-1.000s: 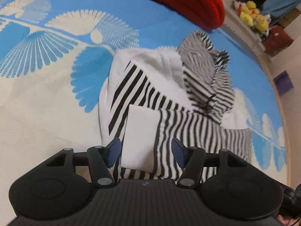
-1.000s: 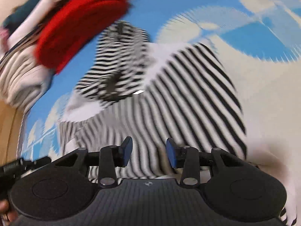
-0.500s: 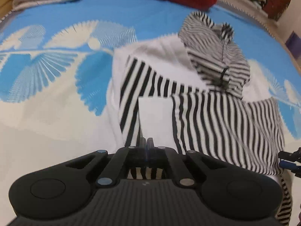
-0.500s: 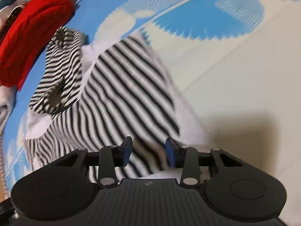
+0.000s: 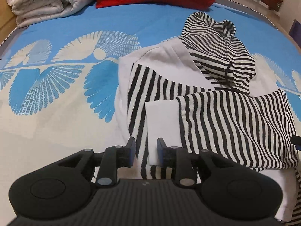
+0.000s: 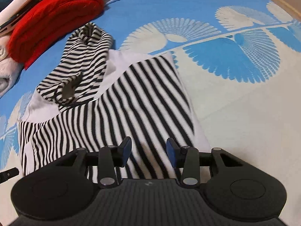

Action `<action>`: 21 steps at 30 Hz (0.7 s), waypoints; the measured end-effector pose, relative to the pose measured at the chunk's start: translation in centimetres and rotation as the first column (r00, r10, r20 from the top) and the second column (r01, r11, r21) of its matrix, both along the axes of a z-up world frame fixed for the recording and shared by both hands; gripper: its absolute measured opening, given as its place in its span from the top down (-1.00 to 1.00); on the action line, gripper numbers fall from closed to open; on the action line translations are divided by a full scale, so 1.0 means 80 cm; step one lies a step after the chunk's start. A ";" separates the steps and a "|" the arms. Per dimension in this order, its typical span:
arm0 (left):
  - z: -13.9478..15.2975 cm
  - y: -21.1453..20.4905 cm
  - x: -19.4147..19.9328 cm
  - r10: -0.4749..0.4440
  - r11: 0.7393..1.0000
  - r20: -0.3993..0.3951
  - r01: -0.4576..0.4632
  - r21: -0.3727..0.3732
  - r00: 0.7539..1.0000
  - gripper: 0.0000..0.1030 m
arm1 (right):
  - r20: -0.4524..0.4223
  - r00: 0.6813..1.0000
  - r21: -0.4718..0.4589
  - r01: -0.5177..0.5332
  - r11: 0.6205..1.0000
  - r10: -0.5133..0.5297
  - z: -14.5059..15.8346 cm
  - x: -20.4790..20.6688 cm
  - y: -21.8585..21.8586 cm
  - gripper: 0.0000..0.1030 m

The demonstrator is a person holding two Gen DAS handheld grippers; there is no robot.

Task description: Fold small clothes

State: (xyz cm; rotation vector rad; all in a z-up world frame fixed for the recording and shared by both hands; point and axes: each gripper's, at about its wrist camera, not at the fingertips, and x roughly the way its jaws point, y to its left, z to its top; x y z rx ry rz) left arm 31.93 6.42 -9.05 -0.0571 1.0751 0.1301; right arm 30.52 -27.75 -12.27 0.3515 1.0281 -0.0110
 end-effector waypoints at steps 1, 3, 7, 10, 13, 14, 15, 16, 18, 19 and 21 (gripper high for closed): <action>0.000 -0.001 0.000 -0.002 1.000 0.000 0.002 -0.002 1.000 0.47 | -0.005 1.000 0.004 -0.003 1.000 0.003 -0.001 0.001 0.003 0.17; -0.002 -0.002 0.001 -0.007 1.000 -0.004 0.007 -0.005 1.000 0.47 | -0.027 1.000 0.011 -0.006 1.000 0.007 -0.008 0.003 0.005 0.16; -0.026 -0.003 0.006 -0.014 0.998 -0.048 0.011 -0.064 0.999 0.36 | -0.115 0.993 0.046 0.001 0.999 0.004 -0.036 0.006 0.002 0.14; -0.056 0.001 0.007 -0.011 0.994 -0.138 -0.004 -0.109 0.990 0.32 | -0.095 0.995 0.037 -0.006 0.999 0.009 -0.026 0.005 0.005 0.14; -0.037 0.000 0.005 0.009 0.995 -0.093 -0.018 -0.098 0.996 0.32 | -0.031 0.999 0.035 -0.008 0.999 0.009 -0.006 0.003 0.005 0.14; -0.024 0.000 0.004 0.013 0.995 -0.052 -0.018 -0.095 0.999 0.28 | -0.003 1.000 0.024 -0.014 1.000 0.014 0.002 0.002 0.006 0.14; -0.012 0.001 0.003 0.017 0.996 -0.010 -0.018 -0.089 1.000 0.10 | 0.030 0.999 0.009 -0.019 1.000 0.018 0.011 0.000 0.005 0.14; -0.001 0.001 0.002 0.026 0.997 0.034 -0.023 -0.080 0.999 -0.04 | 0.071 0.997 -0.017 -0.022 1.000 0.023 0.023 -0.002 0.005 0.14; 0.021 0.002 0.000 0.051 0.996 0.120 -0.043 -0.072 0.991 -0.42 | 0.144 0.989 -0.064 -0.031 0.997 0.040 0.041 -0.006 0.005 0.14; 0.029 0.003 -0.002 0.061 0.996 0.152 -0.049 -0.078 0.986 -0.43 | 0.196 0.979 -0.083 -0.036 0.996 0.051 0.052 -0.012 0.004 0.15; 0.045 0.005 -0.002 0.078 0.994 0.203 -0.060 -0.094 0.976 -0.44 | 0.254 0.963 -0.137 -0.052 0.989 0.086 0.068 -0.019 0.003 0.15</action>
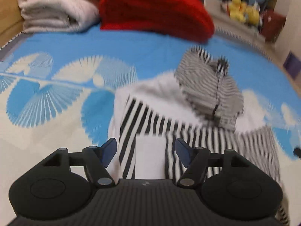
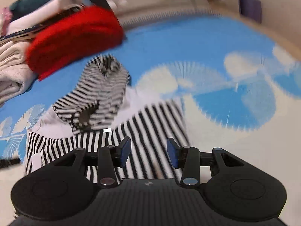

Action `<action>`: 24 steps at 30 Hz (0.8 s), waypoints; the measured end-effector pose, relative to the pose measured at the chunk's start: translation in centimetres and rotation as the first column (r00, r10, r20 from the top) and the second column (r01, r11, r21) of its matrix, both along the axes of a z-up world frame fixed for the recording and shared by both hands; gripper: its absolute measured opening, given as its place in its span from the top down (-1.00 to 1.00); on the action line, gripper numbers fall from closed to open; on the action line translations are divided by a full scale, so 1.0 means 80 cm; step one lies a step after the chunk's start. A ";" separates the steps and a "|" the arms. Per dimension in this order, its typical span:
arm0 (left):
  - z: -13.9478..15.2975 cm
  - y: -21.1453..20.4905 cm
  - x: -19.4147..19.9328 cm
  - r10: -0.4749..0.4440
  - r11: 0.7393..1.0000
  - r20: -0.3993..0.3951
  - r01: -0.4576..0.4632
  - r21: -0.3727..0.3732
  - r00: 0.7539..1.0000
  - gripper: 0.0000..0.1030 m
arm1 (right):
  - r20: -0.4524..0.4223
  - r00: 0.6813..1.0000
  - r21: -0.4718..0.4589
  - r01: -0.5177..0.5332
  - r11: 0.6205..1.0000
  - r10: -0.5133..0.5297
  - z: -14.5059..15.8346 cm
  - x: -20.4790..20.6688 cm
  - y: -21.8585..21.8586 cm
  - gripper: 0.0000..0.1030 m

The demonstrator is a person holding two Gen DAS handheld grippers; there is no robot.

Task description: Fold small clothes

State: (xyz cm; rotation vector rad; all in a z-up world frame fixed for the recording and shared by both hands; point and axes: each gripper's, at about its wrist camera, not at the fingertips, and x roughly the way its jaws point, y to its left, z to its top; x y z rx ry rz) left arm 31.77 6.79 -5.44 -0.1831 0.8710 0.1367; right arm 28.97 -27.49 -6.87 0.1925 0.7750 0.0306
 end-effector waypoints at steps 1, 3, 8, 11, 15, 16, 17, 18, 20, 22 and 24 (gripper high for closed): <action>0.008 0.001 -0.001 0.009 1.000 0.031 -0.009 0.000 0.999 -0.45 | 0.022 1.000 -0.048 -0.011 0.999 0.012 0.007 -0.004 0.001 0.15; 0.020 0.000 -0.007 0.036 0.999 0.100 -0.036 0.004 0.994 -0.58 | 0.043 0.999 -0.108 -0.009 0.994 0.013 0.013 -0.010 -0.001 0.14; 0.036 -0.013 -0.013 0.032 0.994 0.141 -0.046 0.098 0.989 -0.58 | 0.006 0.999 -0.104 0.041 0.994 -0.041 0.017 -0.020 -0.022 0.14; 0.042 -0.020 -0.016 0.001 0.994 0.148 -0.018 0.111 0.989 -0.57 | -0.004 0.998 -0.109 0.065 0.992 -0.065 0.016 -0.025 -0.029 0.14; 0.038 -0.023 -0.015 -0.011 0.995 0.106 0.000 0.099 0.994 -0.63 | -0.022 0.998 -0.106 0.063 0.992 -0.066 0.013 -0.028 -0.034 0.13; 0.036 -0.023 -0.014 -0.012 0.996 0.089 0.004 0.084 0.996 -0.69 | -0.021 0.998 -0.109 0.060 0.992 -0.063 0.014 -0.029 -0.035 0.13; 0.033 -0.022 -0.014 -0.002 0.998 0.072 -0.003 0.069 0.997 -0.84 | -0.022 0.998 -0.113 0.058 0.992 -0.061 0.014 -0.029 -0.036 0.12; 0.031 -0.022 -0.011 0.014 0.999 0.061 -0.018 0.052 0.998 -1.00 | -0.024 0.998 -0.110 0.058 0.992 -0.061 0.015 -0.029 -0.037 0.11; 0.032 -0.018 -0.008 0.040 0.999 0.049 -0.039 -0.014 0.998 -1.00 | -0.025 0.998 -0.086 0.061 0.994 -0.064 0.016 -0.028 -0.039 0.09; 0.034 -0.014 -0.004 0.054 0.995 0.032 -0.051 -0.091 0.998 -1.00 | -0.025 0.998 -0.077 0.061 0.995 -0.064 0.017 -0.026 -0.038 0.08; 0.036 -0.014 -0.001 0.063 0.990 0.013 -0.061 -0.128 0.998 -1.00 | -0.019 0.998 -0.070 0.058 0.996 -0.059 0.019 -0.023 -0.033 0.08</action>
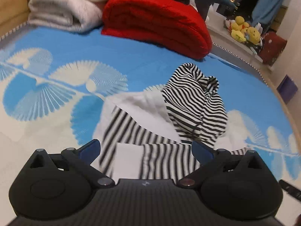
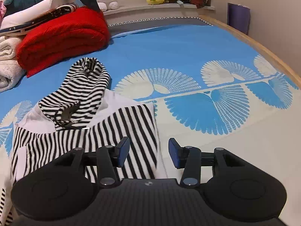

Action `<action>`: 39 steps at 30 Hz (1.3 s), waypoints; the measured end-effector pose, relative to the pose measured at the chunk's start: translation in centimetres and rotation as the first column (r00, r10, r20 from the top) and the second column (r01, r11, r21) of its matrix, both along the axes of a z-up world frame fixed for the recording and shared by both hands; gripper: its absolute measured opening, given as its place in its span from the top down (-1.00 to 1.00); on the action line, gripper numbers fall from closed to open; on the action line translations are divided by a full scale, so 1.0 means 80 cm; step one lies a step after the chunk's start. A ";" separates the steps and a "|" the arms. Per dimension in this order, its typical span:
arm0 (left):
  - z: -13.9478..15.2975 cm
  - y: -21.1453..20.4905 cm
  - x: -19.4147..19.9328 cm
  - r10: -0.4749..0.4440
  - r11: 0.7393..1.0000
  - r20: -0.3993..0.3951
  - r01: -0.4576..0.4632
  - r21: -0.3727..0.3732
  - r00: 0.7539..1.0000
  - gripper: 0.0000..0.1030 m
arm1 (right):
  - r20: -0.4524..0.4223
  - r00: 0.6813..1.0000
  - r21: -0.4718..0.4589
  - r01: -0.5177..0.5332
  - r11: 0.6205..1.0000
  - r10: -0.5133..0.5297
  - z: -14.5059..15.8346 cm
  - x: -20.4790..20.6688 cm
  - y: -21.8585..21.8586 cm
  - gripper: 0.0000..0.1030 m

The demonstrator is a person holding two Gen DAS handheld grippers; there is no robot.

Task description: Fold small clothes

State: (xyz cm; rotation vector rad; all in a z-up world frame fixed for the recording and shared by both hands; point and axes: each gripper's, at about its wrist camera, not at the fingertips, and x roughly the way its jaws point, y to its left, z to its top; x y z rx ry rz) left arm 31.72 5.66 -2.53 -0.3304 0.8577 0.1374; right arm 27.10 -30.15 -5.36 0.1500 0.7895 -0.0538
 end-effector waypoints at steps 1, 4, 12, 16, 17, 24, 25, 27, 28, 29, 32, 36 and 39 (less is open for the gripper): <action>0.002 -0.002 0.001 -0.001 1.000 -0.005 0.001 0.000 1.000 -1.00 | 0.007 1.000 0.007 -0.006 1.000 0.006 0.001 0.001 0.003 0.07; 0.009 -0.012 0.000 -0.014 0.997 0.003 0.014 0.071 1.000 -0.99 | 0.016 1.000 0.002 -0.022 1.000 0.022 0.001 0.006 0.016 0.06; 0.029 -0.019 -0.004 0.126 0.972 0.082 -0.140 0.188 0.989 -0.66 | 0.067 0.993 -0.031 -0.095 0.995 0.097 0.009 0.022 0.051 0.06; 0.040 -0.020 -0.004 0.119 0.958 0.137 -0.150 0.244 0.983 -0.44 | 0.060 0.993 -0.032 -0.102 0.994 0.104 0.004 0.034 0.062 0.06; 0.043 -0.020 -0.003 0.112 0.959 0.145 -0.145 0.245 0.983 -0.30 | 0.057 0.993 -0.028 -0.103 0.994 0.104 0.003 0.036 0.064 0.06; 0.053 -0.020 -0.005 0.065 0.960 0.188 -0.113 0.257 0.980 0.40 | 0.075 0.991 -0.023 -0.106 0.994 0.107 0.005 0.040 0.070 0.06; 0.054 -0.020 -0.005 0.069 0.959 0.191 -0.117 0.257 0.979 0.40 | 0.077 0.991 -0.026 -0.104 0.994 0.105 0.005 0.039 0.069 0.06; 0.056 -0.021 -0.007 0.071 0.959 0.200 -0.122 0.254 0.977 0.40 | 0.077 0.992 -0.026 -0.101 0.995 0.103 0.004 0.039 0.068 0.07; 0.057 -0.022 -0.008 0.068 0.960 0.204 -0.119 0.252 0.977 0.40 | 0.076 0.992 -0.026 -0.101 0.995 0.102 0.004 0.039 0.067 0.07; 0.059 -0.023 -0.009 0.066 0.961 0.209 -0.118 0.250 0.976 0.40 | 0.075 0.992 -0.026 -0.100 0.995 0.102 0.003 0.038 0.067 0.07; 0.061 -0.024 -0.011 0.061 0.966 0.214 -0.112 0.234 0.975 0.40 | 0.078 0.992 -0.031 -0.099 0.995 0.101 0.003 0.037 0.064 0.07; 0.064 -0.026 -0.014 0.052 0.966 0.230 -0.107 0.234 0.972 0.39 | 0.079 0.993 -0.028 -0.086 0.996 0.088 0.003 0.037 0.060 0.07; 0.066 -0.025 -0.013 0.012 0.965 0.234 -0.072 0.251 0.972 0.39 | 0.079 0.993 -0.020 -0.084 0.996 0.085 0.004 0.037 0.060 0.07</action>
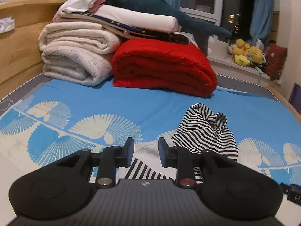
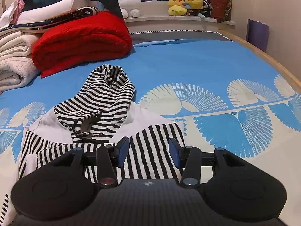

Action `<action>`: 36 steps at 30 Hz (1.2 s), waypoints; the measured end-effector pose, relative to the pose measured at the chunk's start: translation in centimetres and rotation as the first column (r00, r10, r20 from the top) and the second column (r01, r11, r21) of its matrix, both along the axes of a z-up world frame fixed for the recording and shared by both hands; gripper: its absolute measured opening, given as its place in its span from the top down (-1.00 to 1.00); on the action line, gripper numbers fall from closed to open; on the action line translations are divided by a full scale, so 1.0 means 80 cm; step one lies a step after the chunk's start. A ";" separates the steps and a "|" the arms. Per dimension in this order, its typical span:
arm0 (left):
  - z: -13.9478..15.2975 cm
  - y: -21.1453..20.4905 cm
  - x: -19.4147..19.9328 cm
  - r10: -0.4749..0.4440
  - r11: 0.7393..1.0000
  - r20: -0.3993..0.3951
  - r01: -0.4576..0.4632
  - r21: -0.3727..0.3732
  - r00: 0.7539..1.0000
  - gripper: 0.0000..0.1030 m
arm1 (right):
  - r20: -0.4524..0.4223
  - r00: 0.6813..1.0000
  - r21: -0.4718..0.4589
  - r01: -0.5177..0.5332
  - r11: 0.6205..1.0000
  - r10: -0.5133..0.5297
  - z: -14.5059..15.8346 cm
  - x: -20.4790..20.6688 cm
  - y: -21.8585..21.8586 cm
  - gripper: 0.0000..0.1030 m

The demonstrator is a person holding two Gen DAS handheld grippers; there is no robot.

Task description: Fold small clothes

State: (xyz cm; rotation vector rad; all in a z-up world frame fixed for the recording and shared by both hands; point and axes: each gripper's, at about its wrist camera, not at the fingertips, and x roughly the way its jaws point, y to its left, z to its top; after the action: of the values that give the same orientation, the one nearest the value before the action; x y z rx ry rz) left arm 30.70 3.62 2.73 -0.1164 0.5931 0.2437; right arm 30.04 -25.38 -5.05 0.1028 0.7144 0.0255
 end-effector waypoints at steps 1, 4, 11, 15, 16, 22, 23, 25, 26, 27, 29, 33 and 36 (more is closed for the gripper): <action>0.000 0.003 0.002 -0.018 1.000 -0.004 0.018 -0.003 1.000 0.39 | 0.003 1.000 0.004 -0.002 1.000 0.002 0.001 -0.001 0.000 0.07; -0.006 0.015 0.025 -0.076 0.997 -0.052 0.077 0.004 0.996 0.39 | 0.015 1.000 0.019 -0.001 1.000 0.001 0.007 0.000 -0.003 0.07; -0.027 0.047 0.145 -0.163 0.986 -0.162 0.155 -0.061 0.973 0.60 | 0.014 1.000 0.070 0.022 0.997 -0.023 0.014 0.005 -0.034 0.54; -0.053 0.037 0.231 -0.242 0.969 -0.210 0.224 -0.103 0.947 0.60 | -0.013 0.999 0.076 0.033 0.997 -0.032 0.010 0.009 -0.047 0.53; -0.062 0.032 0.253 -0.264 0.963 -0.219 0.244 -0.115 0.939 0.60 | -0.026 0.999 0.081 0.036 0.996 -0.034 0.008 0.011 -0.049 0.53; -0.121 0.002 0.377 -0.309 0.948 -0.276 0.270 -0.168 0.910 0.60 | -0.070 0.996 0.096 0.063 0.993 -0.056 -0.003 0.020 -0.062 0.53; -0.130 -0.001 0.395 -0.301 0.950 -0.280 0.262 -0.166 0.912 0.57 | -0.075 0.996 0.096 0.063 0.993 -0.056 -0.004 0.021 -0.064 0.52; -0.148 -0.006 0.427 -0.285 0.954 -0.286 0.240 -0.183 0.915 0.56 | -0.087 0.995 0.096 0.065 0.993 -0.057 -0.008 0.022 -0.066 0.52; -0.157 -0.008 0.443 -0.275 0.955 -0.289 0.224 -0.196 0.917 0.48 | -0.095 0.994 0.094 0.066 0.993 -0.057 -0.011 0.023 -0.067 0.52; -0.165 -0.009 0.459 -0.267 0.955 -0.293 0.211 -0.209 0.918 0.33 | -0.107 0.992 0.094 0.071 0.993 -0.061 -0.015 0.025 -0.068 0.52; -0.180 -0.015 0.488 -0.245 0.959 -0.291 0.186 -0.215 0.925 0.07 | -0.136 0.988 0.101 0.081 0.992 -0.067 -0.021 0.028 -0.069 0.52; -0.203 -0.023 0.530 -0.232 0.951 -0.291 0.154 -0.268 0.928 -0.07 | -0.146 0.988 0.107 0.059 0.993 -0.043 -0.025 0.029 -0.064 0.52; -0.217 -0.030 0.554 -0.231 0.948 -0.296 0.147 -0.282 0.927 -0.03 | -0.155 0.987 0.096 0.049 0.994 -0.033 -0.028 0.030 -0.064 0.51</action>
State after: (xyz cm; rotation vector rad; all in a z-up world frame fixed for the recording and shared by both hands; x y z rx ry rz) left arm 75.06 1.19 -14.59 -0.2692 0.9606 -0.0072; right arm 32.41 -30.49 -7.25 0.2172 0.8641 0.0141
